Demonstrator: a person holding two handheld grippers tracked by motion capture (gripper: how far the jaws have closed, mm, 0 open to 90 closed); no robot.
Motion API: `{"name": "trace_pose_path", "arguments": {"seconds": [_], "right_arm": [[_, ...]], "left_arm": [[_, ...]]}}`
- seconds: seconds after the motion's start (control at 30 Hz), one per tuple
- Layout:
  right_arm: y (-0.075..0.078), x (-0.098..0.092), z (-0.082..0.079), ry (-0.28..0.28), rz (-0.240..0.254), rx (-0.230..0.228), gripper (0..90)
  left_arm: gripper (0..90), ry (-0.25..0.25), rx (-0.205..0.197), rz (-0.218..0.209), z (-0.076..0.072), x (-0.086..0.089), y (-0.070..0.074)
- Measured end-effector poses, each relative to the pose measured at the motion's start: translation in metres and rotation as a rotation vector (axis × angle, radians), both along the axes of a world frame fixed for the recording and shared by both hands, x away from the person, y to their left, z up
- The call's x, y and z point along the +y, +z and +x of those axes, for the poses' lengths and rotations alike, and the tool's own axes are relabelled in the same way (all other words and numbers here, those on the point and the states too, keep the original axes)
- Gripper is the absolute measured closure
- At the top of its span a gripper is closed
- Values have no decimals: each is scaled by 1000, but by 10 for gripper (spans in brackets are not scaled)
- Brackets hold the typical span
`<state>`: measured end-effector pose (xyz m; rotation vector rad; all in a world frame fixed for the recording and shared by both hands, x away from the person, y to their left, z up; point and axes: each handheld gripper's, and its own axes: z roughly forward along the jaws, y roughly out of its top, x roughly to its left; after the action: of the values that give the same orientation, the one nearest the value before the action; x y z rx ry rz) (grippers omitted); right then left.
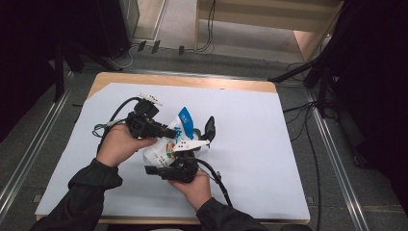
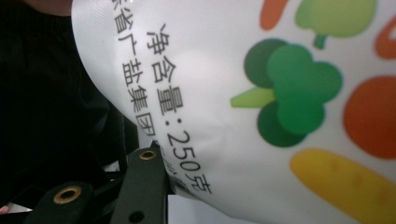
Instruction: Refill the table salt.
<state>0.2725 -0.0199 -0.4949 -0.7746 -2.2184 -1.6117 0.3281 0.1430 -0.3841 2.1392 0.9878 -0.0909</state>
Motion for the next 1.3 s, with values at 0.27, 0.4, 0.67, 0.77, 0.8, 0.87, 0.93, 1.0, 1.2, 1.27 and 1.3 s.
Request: {"name": "trace_pose_path", "arguments": {"seconds": [0.27, 0.4, 0.67, 0.77, 0.8, 0.87, 0.93, 1.0, 1.2, 1.27, 1.3], "right_arm": [[0, 1, 2, 10, 22, 9, 649], [0, 1, 2, 10, 27, 14, 648], [1, 0, 3, 10, 26, 15, 649], [1, 0, 4, 11, 24, 14, 648], [1, 0, 4, 11, 24, 14, 648], [1, 0, 3, 10, 26, 13, 649], [1, 0, 3, 13, 29, 12, 649], [1, 1, 3, 15, 30, 11, 648], [2, 0, 4, 13, 32, 14, 649], [2, -1, 4, 14, 32, 17, 649], [2, -1, 3, 15, 32, 18, 649]], "left_arm": [[762, 9, -27, 7, -3, 1, 0], [765, 9, -36, -3, -2, 0, 0], [785, 9, -49, 5, -3, -1, 0], [790, 11, -60, 14, -4, -2, 1], [790, 11, -60, 14, -4, -2, 1], [788, 7, -63, 17, -5, -2, 1], [785, 8, -65, 17, -6, -2, 2], [783, 7, -67, 18, -6, -2, 2], [773, 2, -64, -2, -6, -3, 1], [777, 2, -64, 0, -6, -3, 1], [778, 3, -65, -1, -6, -4, 1]]}}
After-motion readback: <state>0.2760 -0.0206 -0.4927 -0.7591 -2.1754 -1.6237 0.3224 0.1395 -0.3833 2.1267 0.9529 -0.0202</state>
